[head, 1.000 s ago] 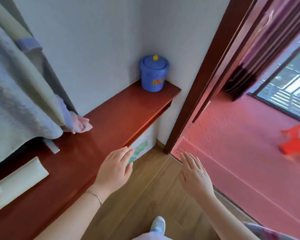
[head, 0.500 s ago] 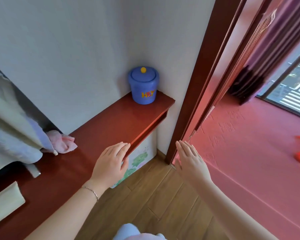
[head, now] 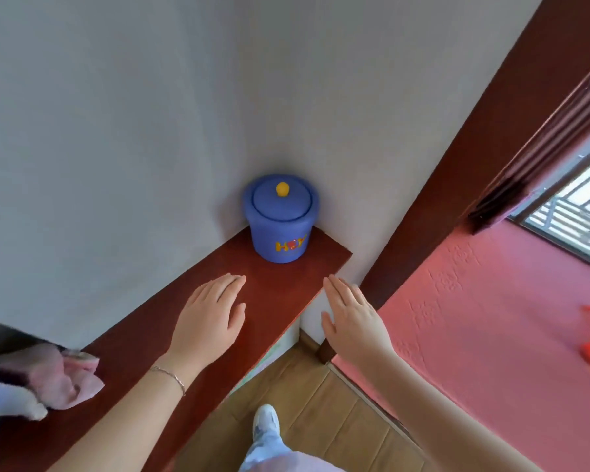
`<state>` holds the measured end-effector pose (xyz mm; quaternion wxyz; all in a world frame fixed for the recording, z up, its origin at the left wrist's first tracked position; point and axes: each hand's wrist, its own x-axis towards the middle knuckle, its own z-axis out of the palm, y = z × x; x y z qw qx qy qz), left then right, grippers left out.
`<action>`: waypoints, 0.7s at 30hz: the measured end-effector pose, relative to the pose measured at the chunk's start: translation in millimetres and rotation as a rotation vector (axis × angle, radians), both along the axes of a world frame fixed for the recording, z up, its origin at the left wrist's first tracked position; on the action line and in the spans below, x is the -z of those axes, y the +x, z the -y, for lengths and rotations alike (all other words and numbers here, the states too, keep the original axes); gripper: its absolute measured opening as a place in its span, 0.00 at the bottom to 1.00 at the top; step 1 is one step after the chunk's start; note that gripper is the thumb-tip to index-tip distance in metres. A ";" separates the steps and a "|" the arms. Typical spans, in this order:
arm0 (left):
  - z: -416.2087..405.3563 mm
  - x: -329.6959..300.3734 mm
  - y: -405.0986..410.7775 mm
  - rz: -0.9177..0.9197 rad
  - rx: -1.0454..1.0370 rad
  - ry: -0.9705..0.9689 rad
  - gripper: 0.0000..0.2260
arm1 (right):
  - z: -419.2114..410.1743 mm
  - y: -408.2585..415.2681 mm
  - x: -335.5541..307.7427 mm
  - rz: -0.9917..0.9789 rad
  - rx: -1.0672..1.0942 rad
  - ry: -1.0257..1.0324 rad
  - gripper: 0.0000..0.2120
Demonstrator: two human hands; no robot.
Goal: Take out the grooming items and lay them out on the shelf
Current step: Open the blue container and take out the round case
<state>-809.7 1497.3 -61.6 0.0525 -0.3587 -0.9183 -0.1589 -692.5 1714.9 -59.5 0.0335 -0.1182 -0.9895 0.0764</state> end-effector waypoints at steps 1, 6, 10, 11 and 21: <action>-5.9 -1.0 -12.4 -0.001 -0.005 0.023 0.20 | -2.8 -12.1 -2.1 0.009 0.008 -0.013 0.25; -36.0 -16.7 -70.2 -0.016 0.034 0.034 0.21 | -16.8 -71.6 -23.7 -0.078 0.056 -0.140 0.28; -56.0 -27.6 -98.6 -0.022 0.021 0.072 0.21 | -30.6 -110.8 -38.1 -0.127 0.075 -0.187 0.28; -59.6 -28.6 -102.9 -0.024 0.020 0.080 0.21 | -34.2 -119.4 -40.4 -0.123 0.068 -0.198 0.28; -97.9 -50.0 -131.7 0.040 -0.005 0.206 0.22 | -59.1 -160.7 -35.9 -0.053 -0.044 -0.365 0.39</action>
